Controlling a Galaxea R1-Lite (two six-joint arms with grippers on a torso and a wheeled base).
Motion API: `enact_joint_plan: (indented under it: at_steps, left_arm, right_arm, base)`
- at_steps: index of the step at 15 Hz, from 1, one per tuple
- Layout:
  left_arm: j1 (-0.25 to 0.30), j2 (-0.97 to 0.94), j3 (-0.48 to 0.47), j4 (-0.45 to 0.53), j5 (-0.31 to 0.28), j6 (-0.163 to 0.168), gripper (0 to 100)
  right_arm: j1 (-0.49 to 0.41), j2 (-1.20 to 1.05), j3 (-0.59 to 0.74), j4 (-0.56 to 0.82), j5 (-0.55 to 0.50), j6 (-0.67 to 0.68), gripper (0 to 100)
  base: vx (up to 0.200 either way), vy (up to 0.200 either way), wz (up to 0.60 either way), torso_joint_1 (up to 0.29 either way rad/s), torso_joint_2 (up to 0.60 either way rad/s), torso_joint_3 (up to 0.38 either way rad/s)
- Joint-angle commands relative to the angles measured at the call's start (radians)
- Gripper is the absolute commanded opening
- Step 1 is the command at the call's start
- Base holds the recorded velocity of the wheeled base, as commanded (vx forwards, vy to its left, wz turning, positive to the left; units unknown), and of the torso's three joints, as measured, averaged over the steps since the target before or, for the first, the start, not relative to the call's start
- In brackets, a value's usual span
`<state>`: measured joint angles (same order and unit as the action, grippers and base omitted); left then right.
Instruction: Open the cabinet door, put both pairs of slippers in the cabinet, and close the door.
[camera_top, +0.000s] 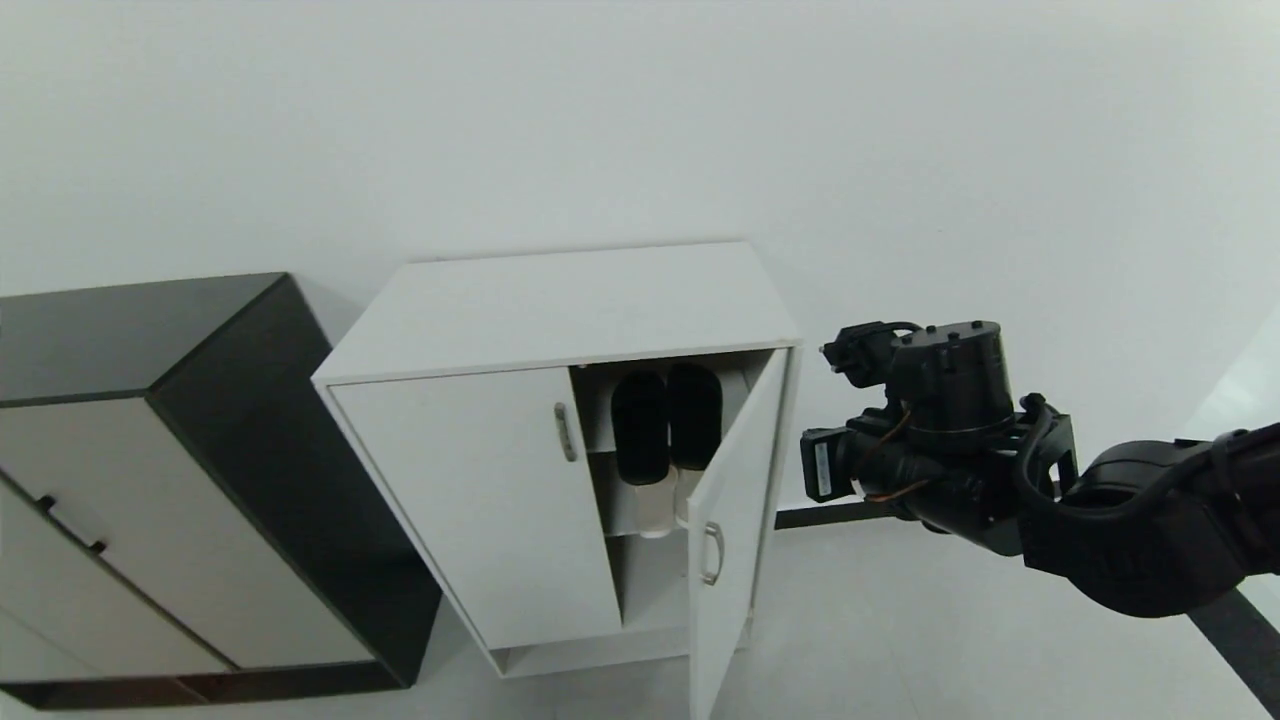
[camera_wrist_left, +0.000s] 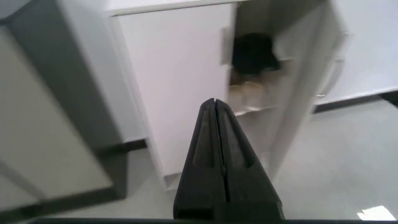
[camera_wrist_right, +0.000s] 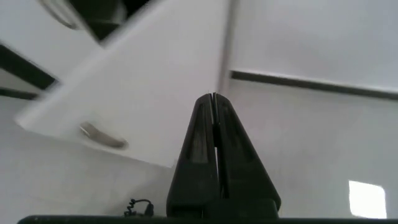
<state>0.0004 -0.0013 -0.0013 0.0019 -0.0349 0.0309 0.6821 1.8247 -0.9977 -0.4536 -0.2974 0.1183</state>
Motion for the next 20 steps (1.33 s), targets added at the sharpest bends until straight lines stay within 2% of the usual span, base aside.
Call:
enact_joint_plan:
  at_steps: [1,5,7,10,13,17,20]
  left_arm:
    - [0.001,0.001,0.0,0.0,0.0,0.0,0]
    - [0.001,0.001,0.0,0.0,0.0,0.0,0]
    - [0.001,0.001,0.0,0.0,0.0,0.0,0]
    - [0.001,0.001,0.0,0.0,0.0,0.0,0]
    - [0.001,0.001,0.0,0.0,0.0,-0.002,0]
    - [0.001,0.001,0.0,0.0,0.0,0.0,0]
    - [0.001,0.001,0.0,0.0,0.0,-0.002,0]
  right_arm:
    - [0.0,-0.001,0.001,-0.005,0.001,0.001,0]
    - [0.0,-0.022,0.024,-0.008,0.052,-0.002,0]
    - [0.0,-0.058,0.113,-0.071,0.06,-0.046,0]
    - [-0.015,-0.087,0.3,-0.226,0.208,-0.146,0]
    - [-0.026,-0.088,0.389,-0.266,0.301,-0.146,0]
    - [-0.026,-0.076,0.398,-0.272,0.331,-0.144,0]
    - [-0.024,-0.059,0.373,-0.273,0.333,-0.143,0]
  base:
    - [0.0,0.0,0.0,0.0,0.0,0.0]
    - [0.0,0.0,0.0,0.0,0.0,0.0]
    - [0.0,0.0,0.0,0.0,0.0,0.0]
    - [0.0,0.0,0.0,0.0,0.0,0.0]
    - [0.067,0.0,0.0,0.001,0.0,0.001]
    - [0.2,0.0,0.0,-0.004,0.0,0.005]
    - [0.0,0.0,0.0,0.0,0.0,0.0]
